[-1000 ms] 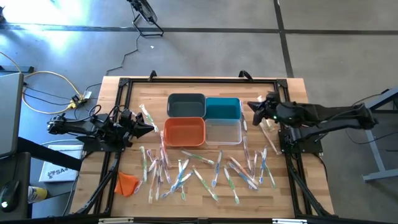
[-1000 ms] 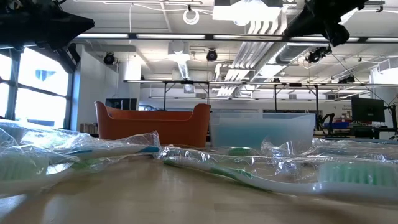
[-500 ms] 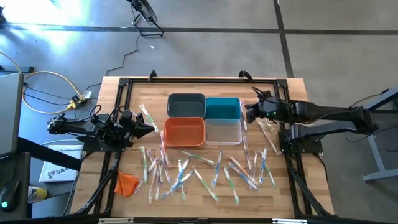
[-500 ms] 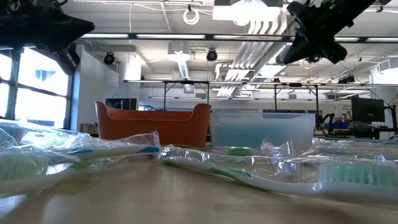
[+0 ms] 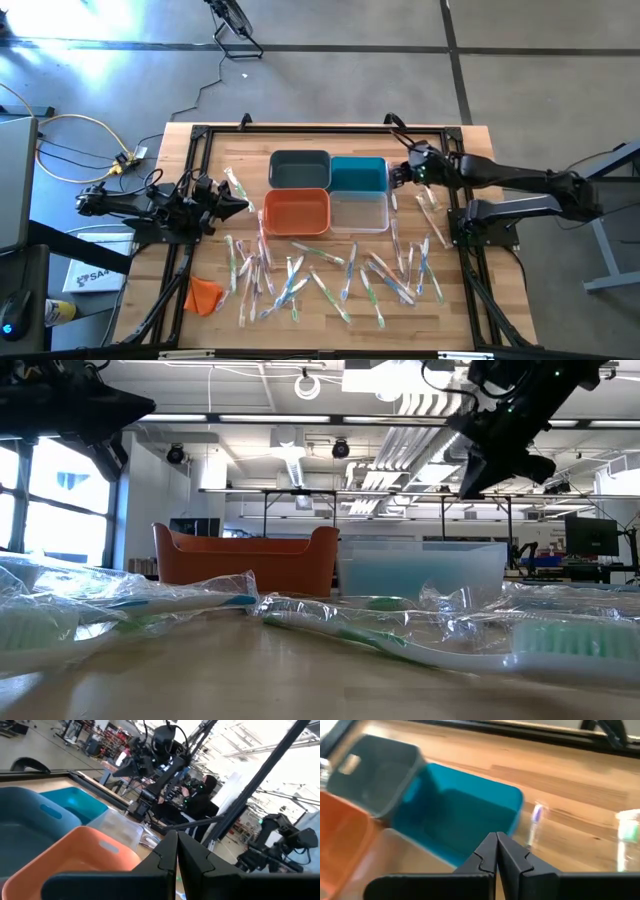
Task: Pick & Place Toothbrushes
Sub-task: Put the green toothbrush into the right blue bin
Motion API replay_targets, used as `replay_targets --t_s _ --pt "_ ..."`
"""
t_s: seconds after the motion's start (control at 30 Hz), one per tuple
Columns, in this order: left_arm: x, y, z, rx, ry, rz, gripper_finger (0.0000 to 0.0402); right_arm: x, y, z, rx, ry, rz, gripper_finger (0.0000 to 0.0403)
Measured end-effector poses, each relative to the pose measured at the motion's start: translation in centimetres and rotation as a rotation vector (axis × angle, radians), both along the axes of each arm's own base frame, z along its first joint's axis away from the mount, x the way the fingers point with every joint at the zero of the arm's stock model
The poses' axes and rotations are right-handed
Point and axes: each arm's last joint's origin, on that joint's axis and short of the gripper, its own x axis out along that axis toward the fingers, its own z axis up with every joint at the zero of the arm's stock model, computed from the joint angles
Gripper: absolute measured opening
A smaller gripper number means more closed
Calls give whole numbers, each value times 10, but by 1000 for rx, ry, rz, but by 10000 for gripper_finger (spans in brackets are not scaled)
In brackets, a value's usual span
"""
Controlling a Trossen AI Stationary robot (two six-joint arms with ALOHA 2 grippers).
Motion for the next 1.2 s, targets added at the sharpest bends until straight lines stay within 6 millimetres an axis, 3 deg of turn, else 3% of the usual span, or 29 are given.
replay_targets --t_s 0.3,0.57,0.83,1.2 --pt "0 0 0 -1 0 5 9 -5 -14 -12 27 114 -64 2" --pt "0 0 0 -1 0 7 9 -6 -19 -11 -72 214 73 2" --pt "0 0 0 -2 0 7 9 0 -21 -6 -163 196 151 2" --pt "0 0 -3 6 27 7 9 1 -21 -5 -154 172 163 3"
